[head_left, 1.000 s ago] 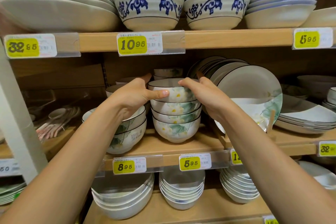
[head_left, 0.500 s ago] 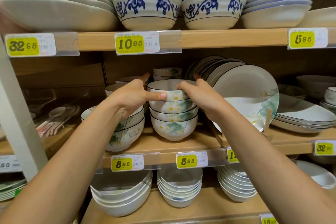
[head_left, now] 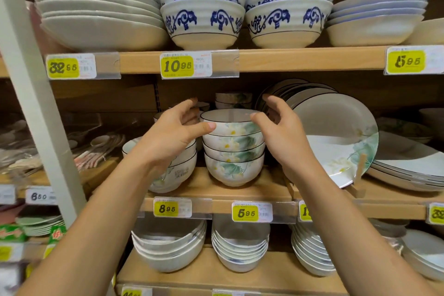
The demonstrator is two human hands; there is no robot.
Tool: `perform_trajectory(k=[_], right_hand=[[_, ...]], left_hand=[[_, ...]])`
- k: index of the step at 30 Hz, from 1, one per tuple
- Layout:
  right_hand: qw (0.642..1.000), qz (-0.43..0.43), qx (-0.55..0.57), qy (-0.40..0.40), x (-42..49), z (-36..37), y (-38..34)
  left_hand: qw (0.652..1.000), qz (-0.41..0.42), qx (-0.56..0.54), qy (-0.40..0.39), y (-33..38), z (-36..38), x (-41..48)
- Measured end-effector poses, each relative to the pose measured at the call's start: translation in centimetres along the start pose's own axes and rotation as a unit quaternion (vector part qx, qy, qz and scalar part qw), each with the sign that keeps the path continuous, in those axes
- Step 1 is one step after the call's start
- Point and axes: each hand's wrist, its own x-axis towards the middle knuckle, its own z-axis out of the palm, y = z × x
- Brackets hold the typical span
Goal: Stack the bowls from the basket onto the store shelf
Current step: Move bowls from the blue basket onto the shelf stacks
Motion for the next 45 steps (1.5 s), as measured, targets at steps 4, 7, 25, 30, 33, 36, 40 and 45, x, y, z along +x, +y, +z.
perform_trajectory(k=[4,7,25,30,33,36,40,45], right_hand=[[0.997,-0.025,0.069,0.021,-2.2,-1.2,-0.2],[0.992,-0.045,0.114,0.012,-4.4,-1.4,-0.4],[0.903,0.187,0.215,-0.322,-25.3,14.2,-3.1],[0.884,0.267,0.175,-0.34,-32.7,21.8,-2.7],[0.868,0.307,0.134,-0.367,-36.2,25.4,-2.0],[0.847,0.346,0.097,-0.391,-38.8,28.3,-0.5],[0.817,0.395,0.055,-0.416,-41.6,32.2,2.4],[0.776,0.466,0.048,-0.422,-44.1,38.4,6.9]], left_hand=[[0.996,0.03,-0.058,0.067,0.7,0.0,-4.3],[0.99,0.035,-0.101,0.095,0.7,-0.1,-7.9],[0.948,-0.182,-0.084,0.247,-7.6,-13.3,-33.1],[0.925,-0.264,-0.058,0.268,-11.2,-19.2,-39.7],[0.903,-0.315,-0.061,0.287,-13.5,-21.8,-42.6],[0.888,-0.36,-0.04,0.284,-16.3,-24.0,-43.8],[0.873,-0.411,-0.02,0.263,-21.2,-26.4,-44.0],[0.862,-0.461,0.021,0.21,-29.2,-28.9,-41.6]])
